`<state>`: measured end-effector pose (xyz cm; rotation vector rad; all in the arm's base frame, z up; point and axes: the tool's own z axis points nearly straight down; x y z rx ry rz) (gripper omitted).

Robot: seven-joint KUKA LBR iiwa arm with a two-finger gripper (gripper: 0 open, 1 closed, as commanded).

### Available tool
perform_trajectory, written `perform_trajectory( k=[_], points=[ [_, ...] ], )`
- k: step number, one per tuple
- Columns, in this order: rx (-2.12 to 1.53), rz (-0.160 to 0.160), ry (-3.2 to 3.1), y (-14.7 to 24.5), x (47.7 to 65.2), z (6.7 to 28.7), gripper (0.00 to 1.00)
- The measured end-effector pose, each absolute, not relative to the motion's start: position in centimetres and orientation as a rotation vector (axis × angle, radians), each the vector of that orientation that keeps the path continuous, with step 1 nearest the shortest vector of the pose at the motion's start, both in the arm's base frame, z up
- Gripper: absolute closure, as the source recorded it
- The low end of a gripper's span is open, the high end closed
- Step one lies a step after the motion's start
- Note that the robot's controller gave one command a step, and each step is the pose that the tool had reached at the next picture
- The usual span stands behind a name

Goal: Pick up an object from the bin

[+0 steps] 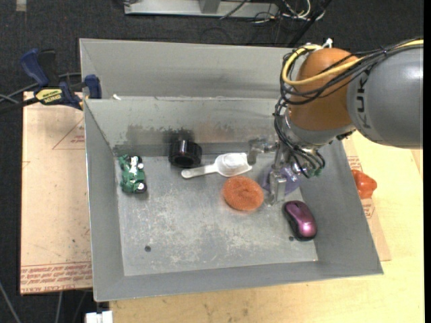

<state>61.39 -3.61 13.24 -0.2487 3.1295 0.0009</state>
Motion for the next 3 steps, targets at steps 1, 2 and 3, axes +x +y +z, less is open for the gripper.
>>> perform_trajectory(
  k=[1, 2, 3],
  points=[
    [-0.321, 0.002, 3.118, -8.5, 62.2, 12.1, 0.00],
    [-0.177, -0.003, 3.132, -6.6, 60.7, 9.2, 0.00],
    [-0.166, 0.001, 3.125, -11.3, 63.4, 7.0, 1.00]
  ],
)
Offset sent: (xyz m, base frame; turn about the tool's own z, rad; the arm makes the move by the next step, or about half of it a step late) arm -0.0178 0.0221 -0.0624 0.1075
